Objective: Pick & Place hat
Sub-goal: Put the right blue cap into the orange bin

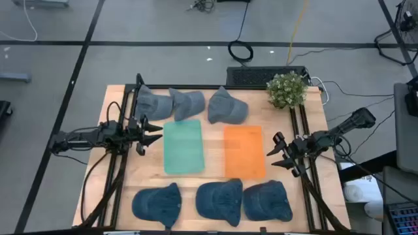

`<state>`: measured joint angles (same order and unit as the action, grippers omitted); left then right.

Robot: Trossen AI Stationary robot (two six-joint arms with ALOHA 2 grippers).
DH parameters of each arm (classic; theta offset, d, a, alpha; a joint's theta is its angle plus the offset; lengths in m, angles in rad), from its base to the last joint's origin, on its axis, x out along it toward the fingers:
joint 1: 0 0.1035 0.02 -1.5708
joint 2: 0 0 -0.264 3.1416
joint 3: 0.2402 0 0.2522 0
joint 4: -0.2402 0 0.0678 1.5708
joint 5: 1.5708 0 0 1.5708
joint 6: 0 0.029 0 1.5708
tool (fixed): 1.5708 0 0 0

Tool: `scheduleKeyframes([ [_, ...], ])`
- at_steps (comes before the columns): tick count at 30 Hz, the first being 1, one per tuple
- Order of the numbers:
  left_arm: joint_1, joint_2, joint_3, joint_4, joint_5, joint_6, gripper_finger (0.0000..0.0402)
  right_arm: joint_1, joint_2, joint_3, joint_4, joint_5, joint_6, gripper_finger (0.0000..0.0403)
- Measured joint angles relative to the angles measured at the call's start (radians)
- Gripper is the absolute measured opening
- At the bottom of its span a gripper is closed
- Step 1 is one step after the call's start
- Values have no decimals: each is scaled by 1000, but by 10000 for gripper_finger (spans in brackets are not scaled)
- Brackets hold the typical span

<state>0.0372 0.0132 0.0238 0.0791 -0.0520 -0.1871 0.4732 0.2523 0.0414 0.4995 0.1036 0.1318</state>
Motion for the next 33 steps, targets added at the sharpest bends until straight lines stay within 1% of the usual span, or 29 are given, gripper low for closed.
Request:
scheduleKeyframes([
  [4, 0, 0, 0, 0, 0, 0, 170, 0, 15, 0, 21, -2, 17, 171],
  [9, 0, 0, 0, 0, 0, 0, 170, 0, 63, 0, 46, 0, 11, 171],
  [16, 0, 0, 0, 0, 0, 0, 170, 0, 161, 0, 220, 3, -3, 171],
  [20, 0, 0, 0, 0, 0, 0, 170, 5, 264, 13, 295, 5, 31, 171],
  [21, 0, 0, 0, 0, 0, 0, 170, 11, 298, 30, 274, 11, 44, 171],
  [23, 0, 0, 0, 0, 0, 0, 170, 31, 389, 81, 162, 57, 69, 171],
  [26, 0, 0, 0, 0, 0, 0, 170, 70, 532, 225, 24, 133, 105, 171],
  [29, 0, 0, 0, 1, 0, 0, 170, 117, 678, 389, -205, 129, 171, 171],
  [33, 0, 0, 0, 2, 0, 0, 170, 199, 820, 617, -538, 116, 375, 171],
])
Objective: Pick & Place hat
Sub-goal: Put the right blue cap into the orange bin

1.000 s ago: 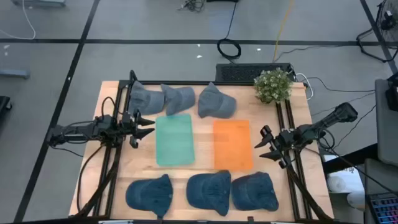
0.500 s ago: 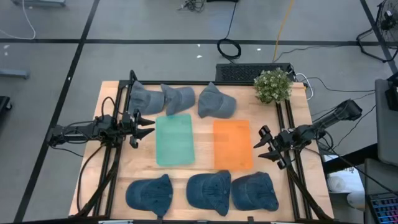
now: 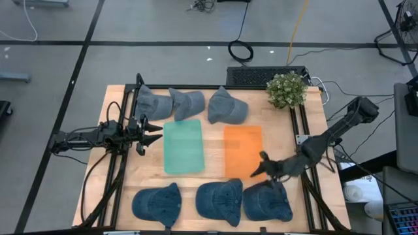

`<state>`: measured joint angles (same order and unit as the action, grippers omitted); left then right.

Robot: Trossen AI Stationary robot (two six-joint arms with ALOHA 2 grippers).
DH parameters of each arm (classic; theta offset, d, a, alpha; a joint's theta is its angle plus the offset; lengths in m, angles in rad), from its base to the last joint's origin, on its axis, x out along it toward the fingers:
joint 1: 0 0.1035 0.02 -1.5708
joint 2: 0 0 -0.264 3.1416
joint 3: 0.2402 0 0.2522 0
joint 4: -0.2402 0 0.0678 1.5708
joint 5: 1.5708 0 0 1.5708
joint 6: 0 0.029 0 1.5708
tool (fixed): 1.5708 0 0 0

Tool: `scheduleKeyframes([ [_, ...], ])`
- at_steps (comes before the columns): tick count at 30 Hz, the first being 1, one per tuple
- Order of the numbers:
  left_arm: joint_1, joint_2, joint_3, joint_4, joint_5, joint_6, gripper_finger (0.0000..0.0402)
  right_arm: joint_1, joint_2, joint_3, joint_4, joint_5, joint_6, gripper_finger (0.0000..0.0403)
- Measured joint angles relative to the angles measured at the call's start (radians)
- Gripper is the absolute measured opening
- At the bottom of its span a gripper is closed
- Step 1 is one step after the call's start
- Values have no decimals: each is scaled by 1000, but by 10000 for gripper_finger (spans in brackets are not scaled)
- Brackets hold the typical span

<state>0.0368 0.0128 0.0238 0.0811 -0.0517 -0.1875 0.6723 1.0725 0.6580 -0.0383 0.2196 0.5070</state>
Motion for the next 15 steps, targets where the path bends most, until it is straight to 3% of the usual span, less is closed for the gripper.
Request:
scheduleKeyframes([
  [5, 0, 0, 0, -2, 0, 0, 170, 38, 92, 197, -341, -177, 418, 171],
  [9, 0, 0, 0, -2, 0, 0, 170, 92, 94, 220, -376, -253, 767, 171],
  [15, 0, 0, 0, -2, 0, 0, 170, 246, 95, 218, -415, -244, 1266, 171],
])
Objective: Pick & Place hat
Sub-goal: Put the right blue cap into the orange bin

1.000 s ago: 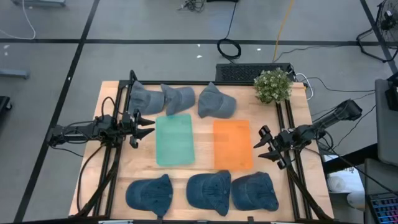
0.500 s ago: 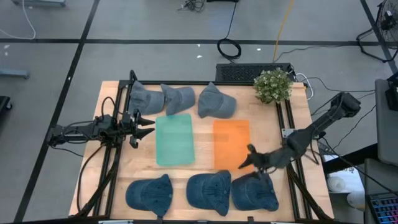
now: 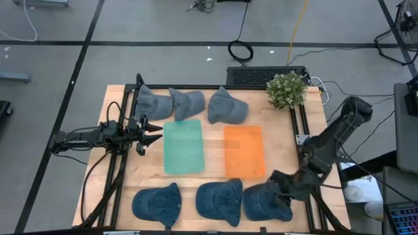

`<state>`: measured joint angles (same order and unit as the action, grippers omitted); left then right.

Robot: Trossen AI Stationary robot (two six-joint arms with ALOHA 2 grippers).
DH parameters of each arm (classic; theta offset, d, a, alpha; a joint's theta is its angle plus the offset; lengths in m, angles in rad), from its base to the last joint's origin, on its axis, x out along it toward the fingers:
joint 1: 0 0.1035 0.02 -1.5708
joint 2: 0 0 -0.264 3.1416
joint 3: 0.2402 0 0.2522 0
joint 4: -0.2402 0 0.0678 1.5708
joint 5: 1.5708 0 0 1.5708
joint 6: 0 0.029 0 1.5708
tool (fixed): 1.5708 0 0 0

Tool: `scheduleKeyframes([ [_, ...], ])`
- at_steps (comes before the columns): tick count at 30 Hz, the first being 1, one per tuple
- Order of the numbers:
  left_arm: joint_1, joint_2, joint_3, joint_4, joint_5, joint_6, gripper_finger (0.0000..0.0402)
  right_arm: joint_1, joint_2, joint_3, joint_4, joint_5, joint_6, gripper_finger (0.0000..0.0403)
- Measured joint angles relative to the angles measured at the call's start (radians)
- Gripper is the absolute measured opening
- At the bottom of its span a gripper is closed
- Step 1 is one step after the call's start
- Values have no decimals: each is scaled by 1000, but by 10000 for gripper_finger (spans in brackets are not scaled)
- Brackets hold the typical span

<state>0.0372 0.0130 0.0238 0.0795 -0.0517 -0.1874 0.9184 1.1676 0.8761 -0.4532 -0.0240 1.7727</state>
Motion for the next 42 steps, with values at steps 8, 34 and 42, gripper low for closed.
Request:
scheduleKeyframes([
  [8, 0, 0, 0, 0, 0, 0, 170, 193, 45, 0, 17, 143, 445, 171],
  [34, 0, 0, 0, -1, 0, 0, 170, 193, 223, 1, -174, -24, 183, 171],
  [42, 0, 0, 0, -1, 0, 0, 170, 196, 223, 1, -75, 63, 80, 171],
])
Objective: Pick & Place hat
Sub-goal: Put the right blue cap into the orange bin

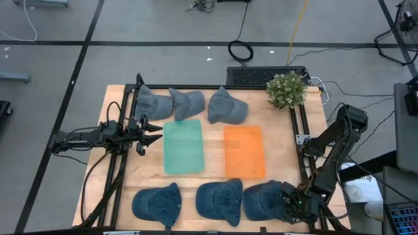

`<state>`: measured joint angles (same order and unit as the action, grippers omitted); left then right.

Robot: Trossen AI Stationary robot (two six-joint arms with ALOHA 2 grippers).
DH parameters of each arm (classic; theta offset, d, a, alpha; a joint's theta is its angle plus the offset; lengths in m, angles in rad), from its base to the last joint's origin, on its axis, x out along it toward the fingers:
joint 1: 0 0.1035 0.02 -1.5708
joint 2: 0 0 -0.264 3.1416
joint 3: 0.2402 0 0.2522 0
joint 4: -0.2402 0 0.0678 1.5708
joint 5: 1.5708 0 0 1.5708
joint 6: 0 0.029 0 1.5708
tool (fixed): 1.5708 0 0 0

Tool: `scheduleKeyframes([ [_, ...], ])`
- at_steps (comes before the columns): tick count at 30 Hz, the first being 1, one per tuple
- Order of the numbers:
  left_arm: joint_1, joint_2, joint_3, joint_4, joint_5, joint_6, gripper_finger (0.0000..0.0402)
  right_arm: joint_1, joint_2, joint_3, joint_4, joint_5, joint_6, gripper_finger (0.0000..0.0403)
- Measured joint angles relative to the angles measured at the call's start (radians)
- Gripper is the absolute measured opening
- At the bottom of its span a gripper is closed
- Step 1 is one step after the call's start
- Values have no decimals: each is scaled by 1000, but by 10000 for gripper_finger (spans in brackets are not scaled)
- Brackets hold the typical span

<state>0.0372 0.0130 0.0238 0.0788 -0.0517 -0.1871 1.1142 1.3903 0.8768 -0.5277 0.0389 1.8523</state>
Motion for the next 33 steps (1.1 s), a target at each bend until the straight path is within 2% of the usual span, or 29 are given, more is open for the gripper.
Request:
scheduleKeyframes([
  [3, 0, 0, 0, 0, 0, 0, 170, 0, 0, 0, 5, 39, -28, 171],
  [12, 0, 0, 0, 0, 0, 0, 170, -7, 6, 0, 1, 46, -85, 171],
  [21, 0, 0, 0, 0, 0, 0, 170, -9, 128, 0, 103, 9, -140, 170],
  [30, 0, 0, 0, 0, 0, 0, 170, -9, 146, 0, 45, -14, -81, 146],
  [33, 0, 0, 0, 0, 0, 0, 170, -9, 146, 0, 46, -14, -102, 124],
])
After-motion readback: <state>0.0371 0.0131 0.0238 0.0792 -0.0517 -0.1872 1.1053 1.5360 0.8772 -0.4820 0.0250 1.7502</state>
